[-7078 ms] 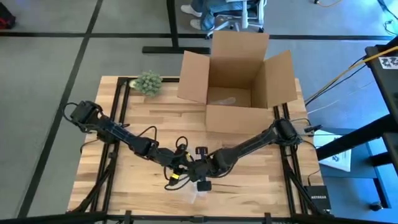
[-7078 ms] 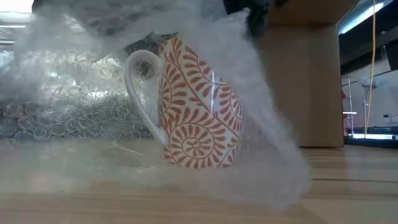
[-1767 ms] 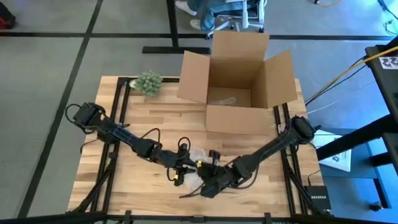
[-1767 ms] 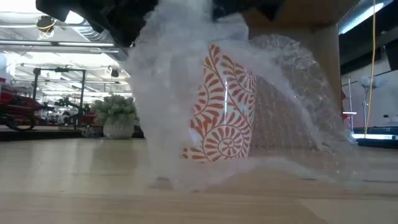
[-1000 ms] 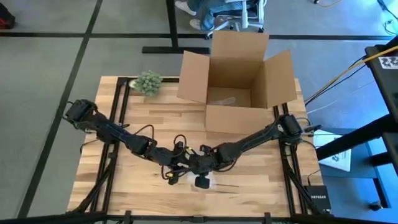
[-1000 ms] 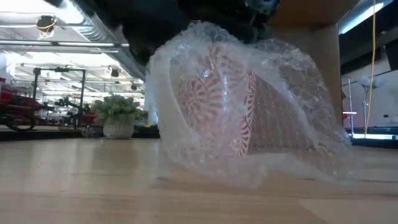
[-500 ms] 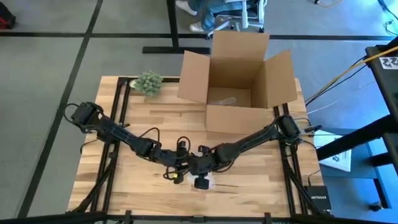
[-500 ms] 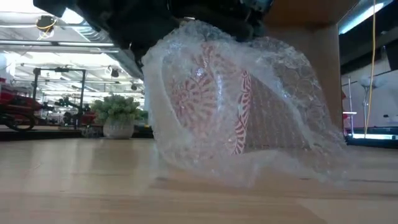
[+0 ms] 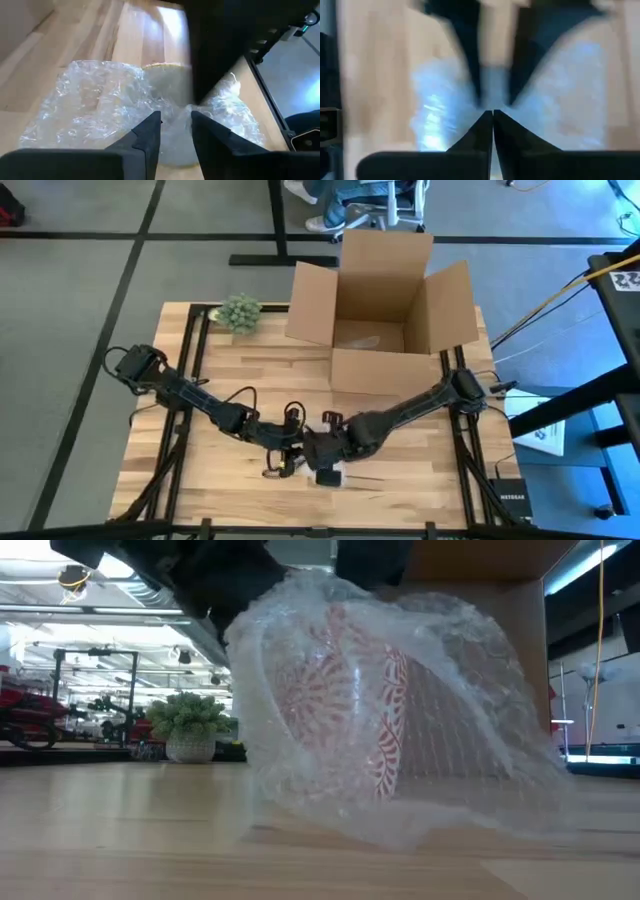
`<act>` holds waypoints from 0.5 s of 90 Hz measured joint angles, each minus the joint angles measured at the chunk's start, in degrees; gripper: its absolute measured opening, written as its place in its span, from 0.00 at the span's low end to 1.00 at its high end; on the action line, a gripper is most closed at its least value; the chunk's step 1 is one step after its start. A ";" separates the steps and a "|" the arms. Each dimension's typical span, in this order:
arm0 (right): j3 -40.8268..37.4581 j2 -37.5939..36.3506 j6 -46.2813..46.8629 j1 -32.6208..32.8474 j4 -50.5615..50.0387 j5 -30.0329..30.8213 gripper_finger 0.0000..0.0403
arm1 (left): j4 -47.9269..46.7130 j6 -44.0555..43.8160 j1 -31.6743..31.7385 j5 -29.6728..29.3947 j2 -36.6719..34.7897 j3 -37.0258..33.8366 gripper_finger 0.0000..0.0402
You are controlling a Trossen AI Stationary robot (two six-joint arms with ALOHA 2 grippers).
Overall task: Wrap mug
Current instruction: Wrap the orange patterned mug with the bubble wrap
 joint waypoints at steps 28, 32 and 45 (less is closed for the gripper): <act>-8.90 1.02 2.01 0.08 9.14 0.49 0.00 | -0.02 0.00 0.00 0.04 0.04 -0.06 0.23; -10.64 1.02 2.36 -0.21 9.64 1.41 0.00 | 0.16 0.06 0.00 0.10 0.04 -0.04 0.23; -16.20 0.71 3.21 -1.55 15.88 1.72 0.00 | 1.01 0.95 -0.43 0.05 0.07 -0.12 0.23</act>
